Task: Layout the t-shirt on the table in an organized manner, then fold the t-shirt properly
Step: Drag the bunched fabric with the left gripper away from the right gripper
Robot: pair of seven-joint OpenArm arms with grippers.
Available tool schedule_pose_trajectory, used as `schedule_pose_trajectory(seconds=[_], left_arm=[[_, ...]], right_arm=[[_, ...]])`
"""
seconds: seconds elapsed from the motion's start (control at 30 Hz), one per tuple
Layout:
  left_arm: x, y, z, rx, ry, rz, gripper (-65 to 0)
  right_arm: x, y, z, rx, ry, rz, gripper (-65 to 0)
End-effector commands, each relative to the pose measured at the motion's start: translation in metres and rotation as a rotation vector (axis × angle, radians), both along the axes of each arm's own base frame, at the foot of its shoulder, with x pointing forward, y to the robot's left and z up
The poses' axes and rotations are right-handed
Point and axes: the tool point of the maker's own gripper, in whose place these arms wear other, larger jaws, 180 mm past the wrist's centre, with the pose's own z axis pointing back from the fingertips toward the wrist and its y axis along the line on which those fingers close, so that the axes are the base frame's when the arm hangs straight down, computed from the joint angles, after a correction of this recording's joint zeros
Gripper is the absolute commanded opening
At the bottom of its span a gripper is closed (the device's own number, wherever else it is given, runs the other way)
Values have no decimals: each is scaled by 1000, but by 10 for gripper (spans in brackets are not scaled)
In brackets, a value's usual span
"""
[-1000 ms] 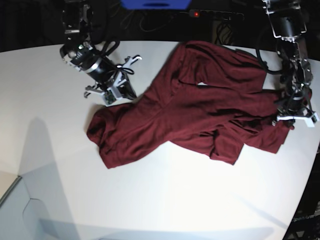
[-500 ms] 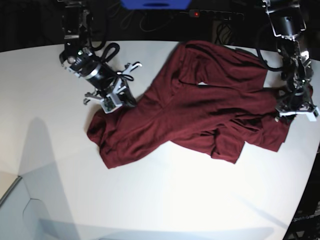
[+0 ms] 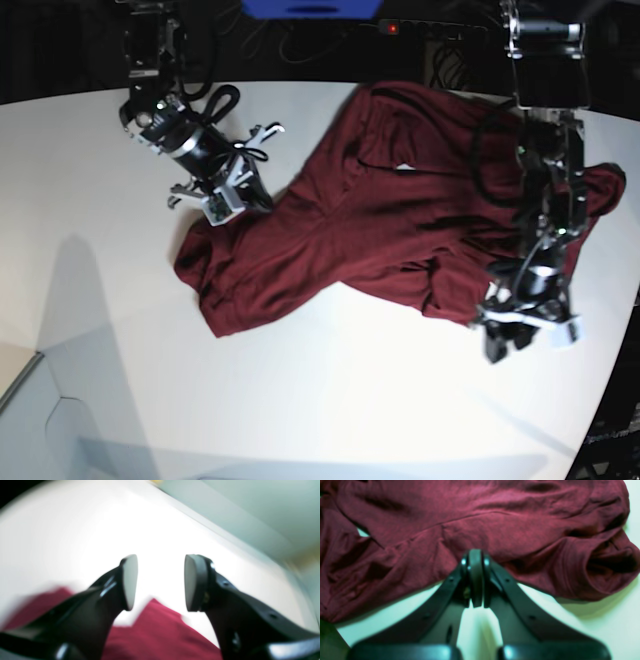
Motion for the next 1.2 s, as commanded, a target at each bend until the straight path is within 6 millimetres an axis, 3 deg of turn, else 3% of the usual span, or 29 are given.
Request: schedule_pose_trajectory(seconds=[0.0, 0.07, 0.13, 0.27, 0.43, 0.63, 0.77, 0.93, 1.0, 1.1, 1.17], left_arm=[[12, -5, 9, 24, -27, -14, -357], [22, -27, -11, 40, 30, -70, -357], [30, -36, -25, 57, 74, -97, -357], [30, -26, -45, 62, 130, -77, -357], [26, -13, -50, 95, 152, -71, -357], [15, -18, -67, 100, 191, -89, -357], [2, -36, -100, 129, 303, -159, -357], [-5, -28, -119, 134, 355, -141, -368], [-5, -27, -119, 133, 353, -139, -423], [4, -20, -106, 127, 322, -122, -622], [13, -10, -93, 97, 293, -81, -650]], right_arm=[[7, 4, 14, 35, -48, 4, -650], [7, 4, 14, 34, -47, 4, -650], [5, 2, 11, 13, -25, 6, -650], [4, -4, 3, -37, 21, 7, -650], [4, -3, 3, -37, 22, 10, -650], [8, -2, 5, -36, 15, 11, -650], [9, -2, 5, -38, 16, 11, -650], [7, -2, 4, -37, 21, 11, -650], [7, -2, 4, -37, 21, 11, -650], [6, -2, 2, -39, 25, 11, -650], [7, -2, 3, -39, 24, 11, -650]])
